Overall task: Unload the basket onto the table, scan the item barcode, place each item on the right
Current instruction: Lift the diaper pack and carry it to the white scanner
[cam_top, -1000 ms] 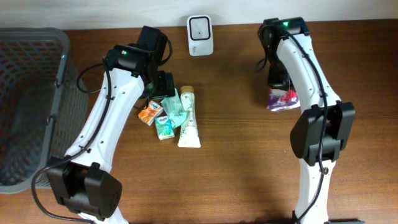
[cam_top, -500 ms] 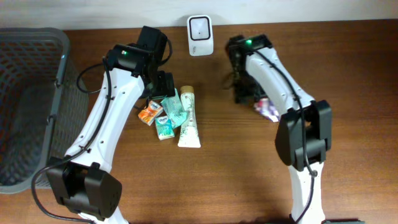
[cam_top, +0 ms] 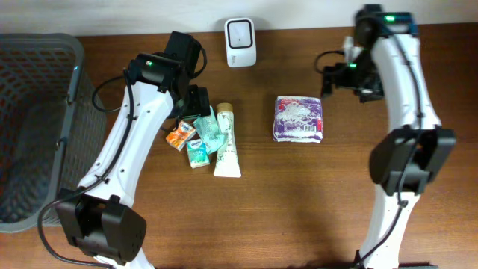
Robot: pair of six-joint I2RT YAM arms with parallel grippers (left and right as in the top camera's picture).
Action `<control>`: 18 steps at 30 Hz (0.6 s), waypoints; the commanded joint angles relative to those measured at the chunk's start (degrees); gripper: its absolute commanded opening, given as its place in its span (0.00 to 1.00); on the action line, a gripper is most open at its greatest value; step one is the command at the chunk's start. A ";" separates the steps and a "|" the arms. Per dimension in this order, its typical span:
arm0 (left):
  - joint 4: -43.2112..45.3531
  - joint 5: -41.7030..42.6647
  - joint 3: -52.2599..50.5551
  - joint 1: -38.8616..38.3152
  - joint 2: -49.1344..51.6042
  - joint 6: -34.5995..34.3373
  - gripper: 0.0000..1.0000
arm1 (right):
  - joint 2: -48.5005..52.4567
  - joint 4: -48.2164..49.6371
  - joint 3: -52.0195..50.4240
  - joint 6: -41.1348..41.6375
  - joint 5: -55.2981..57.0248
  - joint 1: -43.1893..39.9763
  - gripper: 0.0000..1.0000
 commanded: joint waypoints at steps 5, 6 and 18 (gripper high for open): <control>-0.04 0.20 0.61 0.04 -1.22 0.70 0.99 | -0.79 12.92 -18.32 -11.15 -27.45 -9.44 0.99; -0.04 0.20 0.61 0.04 -1.22 0.70 0.99 | -0.79 15.89 -21.68 -11.32 -29.92 -9.68 0.99; -0.04 0.20 0.61 0.04 -1.22 0.70 0.99 | 1.11 34.10 -34.64 -6.34 -36.94 -3.82 0.71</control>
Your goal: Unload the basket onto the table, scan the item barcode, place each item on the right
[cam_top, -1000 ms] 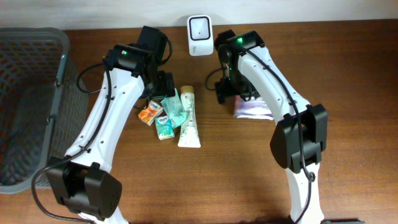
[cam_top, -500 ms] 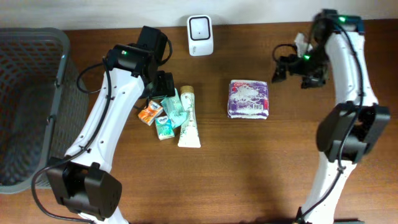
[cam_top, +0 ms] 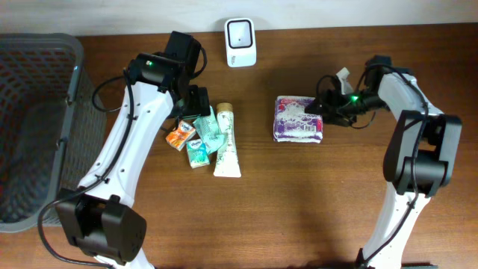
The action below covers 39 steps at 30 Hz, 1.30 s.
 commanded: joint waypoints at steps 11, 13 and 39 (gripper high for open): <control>-0.04 0.20 0.61 0.04 -1.22 0.70 0.99 | -4.24 -2.75 1.57 0.81 -16.24 5.99 0.04; -0.07 0.20 0.61 0.04 -1.22 0.70 0.99 | -8.81 -2.78 3.34 0.83 -21.27 6.08 0.04; -0.04 0.20 0.61 0.04 -1.22 0.70 0.99 | -29.27 11.82 5.18 34.49 -8.87 17.86 0.04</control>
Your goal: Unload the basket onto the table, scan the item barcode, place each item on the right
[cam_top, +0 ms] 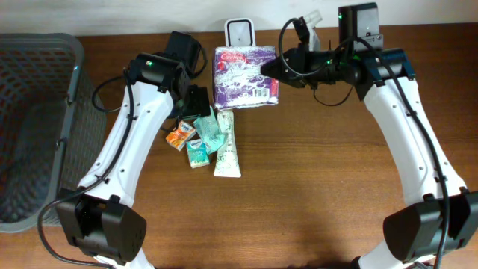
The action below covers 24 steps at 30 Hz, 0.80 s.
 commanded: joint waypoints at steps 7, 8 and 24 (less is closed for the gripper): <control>-0.02 0.20 0.61 0.04 -1.22 0.70 0.99 | -0.76 0.37 0.55 0.26 1.40 -0.39 0.04; -0.02 0.20 0.61 0.04 -1.22 0.70 0.99 | -0.76 0.31 0.55 0.26 1.57 -0.39 0.04; -0.02 0.20 0.61 0.04 -1.22 0.70 0.99 | 1.29 -27.12 -0.09 0.33 82.60 -0.28 0.04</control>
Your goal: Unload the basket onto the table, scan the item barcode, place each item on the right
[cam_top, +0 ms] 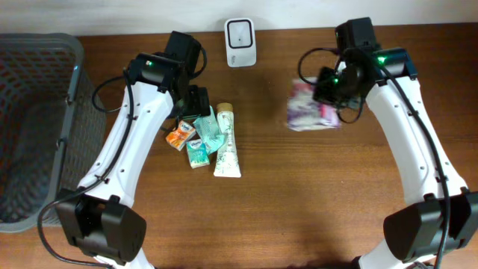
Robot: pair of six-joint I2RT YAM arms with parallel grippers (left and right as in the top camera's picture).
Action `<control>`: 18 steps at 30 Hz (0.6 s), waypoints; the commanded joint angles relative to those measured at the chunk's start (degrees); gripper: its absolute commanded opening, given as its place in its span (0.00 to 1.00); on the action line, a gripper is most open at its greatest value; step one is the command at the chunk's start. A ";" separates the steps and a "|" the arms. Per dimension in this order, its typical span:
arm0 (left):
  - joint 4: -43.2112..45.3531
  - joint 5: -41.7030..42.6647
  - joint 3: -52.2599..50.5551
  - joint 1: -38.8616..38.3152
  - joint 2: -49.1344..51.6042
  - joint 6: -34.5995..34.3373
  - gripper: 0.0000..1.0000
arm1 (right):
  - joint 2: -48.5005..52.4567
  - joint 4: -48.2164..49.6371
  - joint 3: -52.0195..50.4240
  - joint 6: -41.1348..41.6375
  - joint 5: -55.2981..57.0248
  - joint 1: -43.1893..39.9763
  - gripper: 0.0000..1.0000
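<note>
The white barcode scanner (pixel 240 32) stands at the table's back edge. A purple and white package (pixel 308 108), blurred by motion, hangs right of the scanner, well away from it. My right gripper (pixel 326 97) is shut on the package's right side. My left gripper (pixel 196 103) is low over a pile of small items: an orange packet (pixel 180 137), teal packets (pixel 204 134) and a cream tube (pixel 227 146). Its fingers are hidden under the wrist.
A grey mesh basket (pixel 33 127) fills the left edge of the table. The brown table (pixel 299 202) stretches in front of both arms.
My right gripper has moved with the purple package from right in front of the scanner to the right and nearer the table's middle. The left arm has not moved.
The package lay on the table right of centre with my right arm raised behind it. Then the right gripper was down at the package's right edge. Later it held the package up in front of the scanner. Now it holds it off to the right.
</note>
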 commanded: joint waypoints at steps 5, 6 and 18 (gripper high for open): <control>0.04 0.17 0.61 0.04 -1.22 0.70 0.99 | 8.66 -2.89 -3.52 0.17 31.26 -0.04 0.04; 0.02 0.17 0.61 0.04 -1.22 0.70 0.99 | 10.88 -2.80 -3.52 0.17 30.91 0.02 0.04; 0.02 0.17 0.61 0.04 -1.22 0.70 0.99 | 15.15 -4.13 14.08 -10.67 -4.42 9.88 0.99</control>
